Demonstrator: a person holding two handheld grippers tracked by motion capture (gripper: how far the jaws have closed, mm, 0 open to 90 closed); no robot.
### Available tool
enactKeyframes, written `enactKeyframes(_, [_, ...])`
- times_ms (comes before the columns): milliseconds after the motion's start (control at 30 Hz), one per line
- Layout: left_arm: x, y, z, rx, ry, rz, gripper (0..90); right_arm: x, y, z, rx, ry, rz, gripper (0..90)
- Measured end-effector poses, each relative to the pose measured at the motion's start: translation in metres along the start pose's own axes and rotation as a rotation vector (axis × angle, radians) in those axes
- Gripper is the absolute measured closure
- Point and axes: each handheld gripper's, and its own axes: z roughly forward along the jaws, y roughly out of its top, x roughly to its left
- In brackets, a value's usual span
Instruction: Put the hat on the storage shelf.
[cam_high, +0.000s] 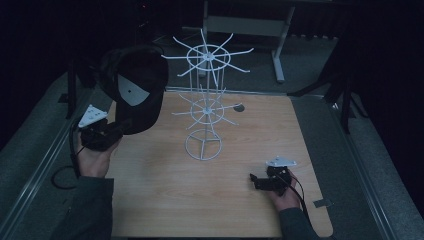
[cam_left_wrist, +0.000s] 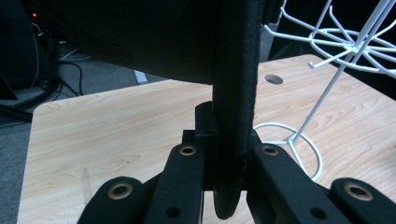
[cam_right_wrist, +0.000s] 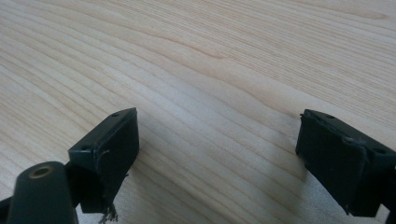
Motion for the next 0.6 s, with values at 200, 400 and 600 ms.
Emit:
enactKeyframes(200, [-0.003, 0.003, -0.002, -0.011, 0.005, 0.006, 86.8, 0.000, 0.000, 0.000, -0.001, 0.000, -0.003, 13.1])
enactKeyframes(400, [-0.009, 0.009, -0.005, -0.025, 0.015, 0.033, 86.8, 0.000, 0.000, 0.000, 0.000, -0.001, -0.001, 13.1])
enactKeyframes(600, [-0.011, 0.012, -0.007, -0.041, 0.015, 0.034, 86.8, 0.000, 0.000, 0.000, 0.001, 0.000, -0.001, 13.1])
